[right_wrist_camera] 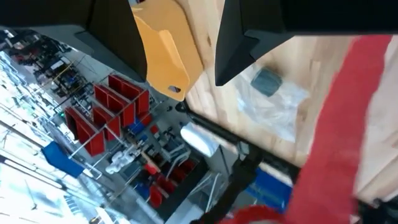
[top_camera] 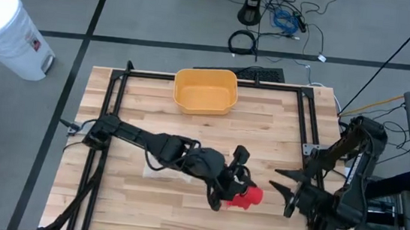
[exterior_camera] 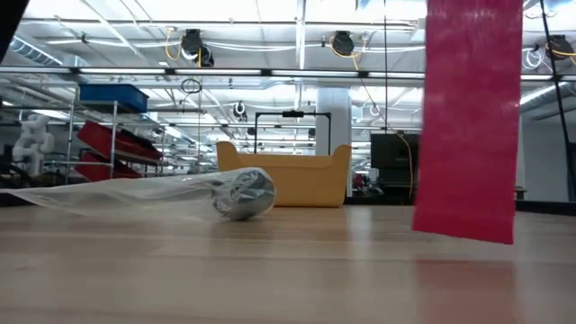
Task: Roll bandage
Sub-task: Roll the red bandage
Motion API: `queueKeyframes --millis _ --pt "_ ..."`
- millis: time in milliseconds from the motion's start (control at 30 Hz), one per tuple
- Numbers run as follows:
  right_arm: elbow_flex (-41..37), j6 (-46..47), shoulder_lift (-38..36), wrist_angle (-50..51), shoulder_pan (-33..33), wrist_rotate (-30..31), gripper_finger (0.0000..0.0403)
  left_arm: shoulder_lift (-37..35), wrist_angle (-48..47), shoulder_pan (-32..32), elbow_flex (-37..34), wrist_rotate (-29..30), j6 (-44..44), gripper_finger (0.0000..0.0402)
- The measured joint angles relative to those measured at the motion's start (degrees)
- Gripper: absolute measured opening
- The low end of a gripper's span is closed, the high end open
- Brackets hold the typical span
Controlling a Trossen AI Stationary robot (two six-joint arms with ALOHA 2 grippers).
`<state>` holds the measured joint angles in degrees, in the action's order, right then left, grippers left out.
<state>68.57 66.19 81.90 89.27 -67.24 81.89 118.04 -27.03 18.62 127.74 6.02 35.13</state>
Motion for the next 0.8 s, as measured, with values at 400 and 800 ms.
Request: queueKeyframes --millis 400,800 --pt "-14.73 10.07 -11.14 -0.67 1.79 8.11 0.0175 -0.04 -8.07 4.05 -5.29 12.73 -7.27 0.0082" --pt "-14.73 2.6 -15.81 -0.68 1.97 8.21 0.0175 0.02 29.95 -0.43 -23.48 11.82 -3.69 0.0082"
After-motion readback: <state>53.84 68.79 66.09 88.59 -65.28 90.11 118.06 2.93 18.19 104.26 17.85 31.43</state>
